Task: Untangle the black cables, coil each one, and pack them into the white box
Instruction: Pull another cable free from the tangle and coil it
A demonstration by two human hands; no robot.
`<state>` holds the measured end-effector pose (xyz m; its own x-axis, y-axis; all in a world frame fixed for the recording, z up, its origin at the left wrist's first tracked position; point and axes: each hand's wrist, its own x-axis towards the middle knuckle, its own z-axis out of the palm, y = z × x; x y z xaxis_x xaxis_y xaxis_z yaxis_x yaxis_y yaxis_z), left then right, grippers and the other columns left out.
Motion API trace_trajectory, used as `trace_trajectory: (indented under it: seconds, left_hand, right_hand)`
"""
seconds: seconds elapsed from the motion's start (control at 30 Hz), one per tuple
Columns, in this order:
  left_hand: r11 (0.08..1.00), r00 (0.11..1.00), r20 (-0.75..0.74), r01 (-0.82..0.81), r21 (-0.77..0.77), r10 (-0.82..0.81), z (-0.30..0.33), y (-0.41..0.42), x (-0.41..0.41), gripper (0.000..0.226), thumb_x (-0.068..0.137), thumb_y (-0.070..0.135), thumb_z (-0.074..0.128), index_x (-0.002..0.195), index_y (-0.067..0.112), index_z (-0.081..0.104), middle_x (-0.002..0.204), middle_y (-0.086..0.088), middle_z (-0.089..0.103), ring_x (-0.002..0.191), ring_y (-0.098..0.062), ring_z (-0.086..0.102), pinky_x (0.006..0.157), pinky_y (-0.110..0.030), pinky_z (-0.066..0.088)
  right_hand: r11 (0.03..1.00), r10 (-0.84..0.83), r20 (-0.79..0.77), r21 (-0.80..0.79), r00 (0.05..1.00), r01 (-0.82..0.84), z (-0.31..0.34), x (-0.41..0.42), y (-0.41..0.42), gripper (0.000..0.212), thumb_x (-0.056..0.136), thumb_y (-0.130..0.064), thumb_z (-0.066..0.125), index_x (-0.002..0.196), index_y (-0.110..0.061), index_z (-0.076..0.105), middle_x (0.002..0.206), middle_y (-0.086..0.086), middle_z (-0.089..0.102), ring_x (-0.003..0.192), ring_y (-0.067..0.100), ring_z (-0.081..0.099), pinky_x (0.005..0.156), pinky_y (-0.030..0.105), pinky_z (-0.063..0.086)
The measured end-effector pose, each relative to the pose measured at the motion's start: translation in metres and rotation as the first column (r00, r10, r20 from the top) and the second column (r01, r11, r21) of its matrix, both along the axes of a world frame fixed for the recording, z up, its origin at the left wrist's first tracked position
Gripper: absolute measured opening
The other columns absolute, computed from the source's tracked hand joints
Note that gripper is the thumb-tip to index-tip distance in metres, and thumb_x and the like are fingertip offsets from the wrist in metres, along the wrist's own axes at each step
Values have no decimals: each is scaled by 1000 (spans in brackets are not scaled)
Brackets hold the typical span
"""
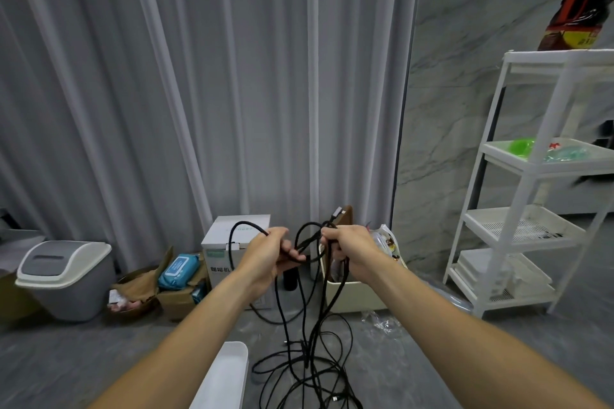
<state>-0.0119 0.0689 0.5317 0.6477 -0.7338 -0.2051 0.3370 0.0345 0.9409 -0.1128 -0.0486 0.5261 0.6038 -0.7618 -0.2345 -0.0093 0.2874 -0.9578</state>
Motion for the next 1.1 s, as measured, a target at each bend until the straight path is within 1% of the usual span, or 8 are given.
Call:
trace_trajectory:
  seconds: [0.13,0.27,0.37,0.47,0.57,0.73,0.9,1.1]
  left_hand:
    - [985,985,157,47,168,-74,-13,1,2,9,100,7,48,108,11,51,52,5,32,42,-10,29,55,-30,47]
    - [952,907,398,7,307,-135,-14,4,6,36,93,14,61,125,26,50,64,-3,51,51,-16,48,51,-26,41]
    - [939,820,569,-143,311,-63,-15,2,16,19,92,23,64,111,26,64,95,-17,66,84,-35,63,70,-35,49]
    - [936,760,650,-241,255,18,-13,1,26,7,95,31,59,89,29,61,69,-2,55,71,-25,50,63,-34,42]
    - [929,689,718,-323,180,101,-9,0,29,5,97,32,55,91,31,56,94,-5,59,84,-26,60,76,-40,52]
    - [970,818,544,-240,32,184,3,-4,25,5,102,20,48,104,24,51,103,7,55,109,-21,55,92,-40,51]
    - [980,957,228,-154,-124,180,15,-4,19,16,105,13,41,120,7,42,128,-9,56,121,-23,56,87,-35,55]
    - [961,991,12,-127,-247,134,24,-3,18,12,105,8,40,117,11,41,127,-15,58,97,-30,73,82,-38,61]
  right_hand:
    - [998,-30,83,66,996,24,12,2,2,20,96,-3,57,76,-4,60,63,5,53,41,6,26,37,15,20]
    - [997,-10,129,83,992,-1,24,1,5,9,95,-5,58,90,1,64,61,2,55,39,5,29,37,16,23]
    - [998,17,114,61,993,-24,34,-5,6,13,95,-8,58,95,2,67,54,-2,52,42,6,29,38,17,22]
    - [999,54,47,2,997,-54,39,-10,7,19,95,-17,59,94,-3,71,51,-6,46,42,6,30,39,18,23]
    - [998,68,31,5,997,-68,41,-10,10,22,94,-25,63,90,-6,73,47,-8,39,43,8,30,43,20,25]
    - [998,67,44,-16,997,-66,47,-9,11,36,89,-16,69,118,6,65,47,-8,29,41,8,23,42,21,19]
    - [993,75,-39,-90,996,-78,49,-8,9,30,95,-29,63,106,-4,73,54,-4,46,44,8,34,42,20,26]
    - [997,45,-18,-65,999,-46,52,-5,8,24,94,-19,57,99,-1,71,71,1,51,57,9,38,45,19,28]
